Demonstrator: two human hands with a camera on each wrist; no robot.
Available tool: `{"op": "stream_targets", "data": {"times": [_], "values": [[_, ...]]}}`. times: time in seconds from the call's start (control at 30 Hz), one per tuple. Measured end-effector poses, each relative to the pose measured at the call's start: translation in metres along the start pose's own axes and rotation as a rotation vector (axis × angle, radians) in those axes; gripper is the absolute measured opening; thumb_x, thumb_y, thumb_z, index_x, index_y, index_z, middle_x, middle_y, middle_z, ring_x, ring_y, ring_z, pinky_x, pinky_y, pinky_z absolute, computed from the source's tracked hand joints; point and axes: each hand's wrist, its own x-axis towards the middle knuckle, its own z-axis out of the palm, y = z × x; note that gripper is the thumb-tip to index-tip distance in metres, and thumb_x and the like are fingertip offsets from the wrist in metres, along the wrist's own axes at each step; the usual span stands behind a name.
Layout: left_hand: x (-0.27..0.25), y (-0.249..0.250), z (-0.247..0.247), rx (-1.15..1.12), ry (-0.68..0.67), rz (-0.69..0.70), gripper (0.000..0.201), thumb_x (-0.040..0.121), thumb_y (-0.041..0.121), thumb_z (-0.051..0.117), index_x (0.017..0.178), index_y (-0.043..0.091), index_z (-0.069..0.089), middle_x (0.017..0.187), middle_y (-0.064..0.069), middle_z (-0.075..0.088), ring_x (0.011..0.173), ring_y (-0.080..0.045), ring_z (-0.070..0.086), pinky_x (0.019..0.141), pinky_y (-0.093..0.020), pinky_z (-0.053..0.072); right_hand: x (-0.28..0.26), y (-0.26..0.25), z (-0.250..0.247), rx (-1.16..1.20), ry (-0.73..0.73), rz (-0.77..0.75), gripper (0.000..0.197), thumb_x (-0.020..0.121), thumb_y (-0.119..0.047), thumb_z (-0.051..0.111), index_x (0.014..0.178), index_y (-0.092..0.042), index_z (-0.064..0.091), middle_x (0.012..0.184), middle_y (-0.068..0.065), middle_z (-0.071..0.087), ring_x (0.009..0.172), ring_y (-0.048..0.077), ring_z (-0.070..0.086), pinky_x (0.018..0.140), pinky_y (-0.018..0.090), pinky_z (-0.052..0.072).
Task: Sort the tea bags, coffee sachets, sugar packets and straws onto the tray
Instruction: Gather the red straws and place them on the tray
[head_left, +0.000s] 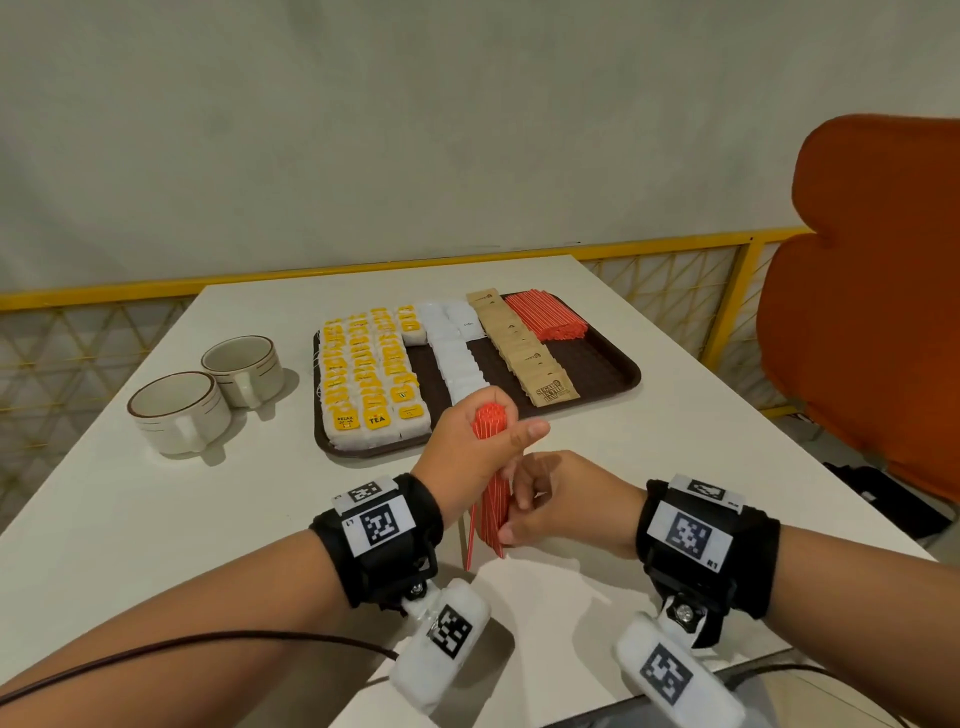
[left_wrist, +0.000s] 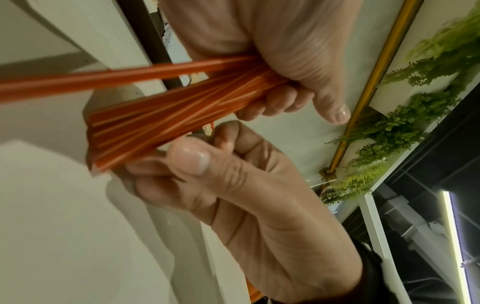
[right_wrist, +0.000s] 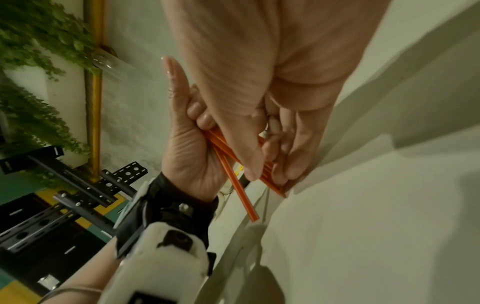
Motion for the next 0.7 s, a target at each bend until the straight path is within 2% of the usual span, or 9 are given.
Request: {"op": "stream_targets", "data": {"times": [0.07, 0.17, 0.23, 0.33, 0.4, 0.47, 0.53, 0.6, 0.7], "values": [[0.002, 0.003, -0.003, 0.008, 0.012, 0.005, 0.033, 0.075, 0.034, 0.077, 0.065, 0.019, 0.049, 0.046, 0.001, 0.044, 0.043, -0.015, 0.039, 0.053, -0.026, 0.041, -0.001, -0.004, 0.0, -0.039, 0.012, 0.004, 0.034, 0.07, -0.013, 0.084, 0.083, -0.013, 0.053, 0.082, 0.0, 0.061, 0.07, 0.011, 0.06, 0.065, 0.024, 0.051], [0.002, 0.012, 0.0, 0.02, 0.014, 0.041, 0.032, 0.073, 0.033, 0.071, 0.067, 0.013, 0.048, 0.045, 0.0, 0.045, 0.042, -0.014, 0.04, 0.051, -0.025, 0.044, 0.0, -0.013, 0.001, -0.145, -0.001, -0.059, 0.057, 0.067, -0.027, 0.086, 0.11, -0.018, 0.051, 0.096, -0.008, 0.059, 0.076, 0.005, 0.06, 0.07, 0.018, 0.052], [0.001, 0.016, 0.004, 0.033, 0.007, 0.066, 0.031, 0.072, 0.031, 0.072, 0.067, 0.012, 0.048, 0.045, 0.001, 0.046, 0.042, -0.013, 0.041, 0.051, -0.023, 0.043, 0.001, -0.014, 0.006, -0.146, -0.033, -0.059, 0.051, 0.066, -0.032, 0.086, 0.105, -0.02, 0.055, 0.093, -0.006, 0.066, 0.078, 0.006, 0.063, 0.075, 0.022, 0.055], [-0.002, 0.017, 0.008, 0.054, 0.029, 0.087, 0.028, 0.075, 0.023, 0.073, 0.069, 0.011, 0.048, 0.045, 0.005, 0.047, 0.041, -0.009, 0.042, 0.05, -0.02, 0.042, 0.007, -0.01, 0.011, -0.151, 0.047, -0.055, 0.047, 0.057, -0.05, 0.078, 0.092, -0.02, 0.066, 0.085, -0.003, 0.07, 0.079, 0.011, 0.067, 0.077, 0.031, 0.057], [-0.003, 0.016, 0.009, 0.056, 0.051, 0.097, 0.025, 0.078, 0.017, 0.073, 0.071, 0.013, 0.049, 0.046, 0.006, 0.048, 0.041, -0.009, 0.042, 0.049, -0.019, 0.042, 0.01, -0.009, 0.014, -0.119, 0.084, -0.075, 0.032, 0.061, -0.042, 0.07, 0.083, -0.02, 0.067, 0.074, -0.004, 0.069, 0.071, 0.009, 0.067, 0.068, 0.027, 0.056], [-0.003, 0.016, 0.009, 0.043, 0.06, 0.102, 0.023, 0.078, 0.014, 0.073, 0.076, 0.014, 0.05, 0.048, 0.006, 0.049, 0.041, -0.009, 0.042, 0.048, -0.02, 0.043, 0.012, -0.008, 0.017, -0.097, 0.101, -0.1, 0.003, 0.075, -0.021, 0.066, 0.075, -0.018, 0.064, 0.066, -0.004, 0.066, 0.064, 0.008, 0.066, 0.06, 0.02, 0.05], [-0.003, 0.016, 0.009, 0.018, 0.064, 0.096, 0.024, 0.077, 0.011, 0.074, 0.084, 0.014, 0.051, 0.05, 0.006, 0.051, 0.041, -0.009, 0.043, 0.048, -0.022, 0.043, 0.013, -0.007, 0.018, -0.101, 0.12, -0.125, 0.003, 0.079, -0.014, 0.063, 0.077, -0.016, 0.063, 0.068, -0.001, 0.067, 0.067, 0.013, 0.067, 0.061, 0.022, 0.05], [-0.004, 0.015, 0.009, 0.017, 0.072, 0.092, 0.026, 0.075, 0.01, 0.076, 0.086, 0.015, 0.053, 0.051, 0.006, 0.053, 0.043, -0.008, 0.047, 0.05, -0.022, 0.045, 0.014, -0.007, 0.019, -0.118, 0.131, -0.149, 0.009, 0.079, -0.013, 0.063, 0.087, -0.014, 0.062, 0.079, 0.005, 0.069, 0.076, 0.018, 0.068, 0.069, 0.031, 0.055], [-0.005, 0.009, 0.008, 0.051, 0.066, 0.101, 0.023, 0.066, 0.02, 0.081, 0.072, 0.024, 0.059, 0.06, 0.01, 0.057, 0.057, -0.004, 0.055, 0.058, -0.02, 0.047, 0.018, -0.007, 0.017, -0.115, 0.116, -0.197, 0.023, 0.08, -0.007, 0.064, 0.103, -0.008, 0.061, 0.093, 0.011, 0.069, 0.088, 0.022, 0.068, 0.081, 0.039, 0.056]]}}
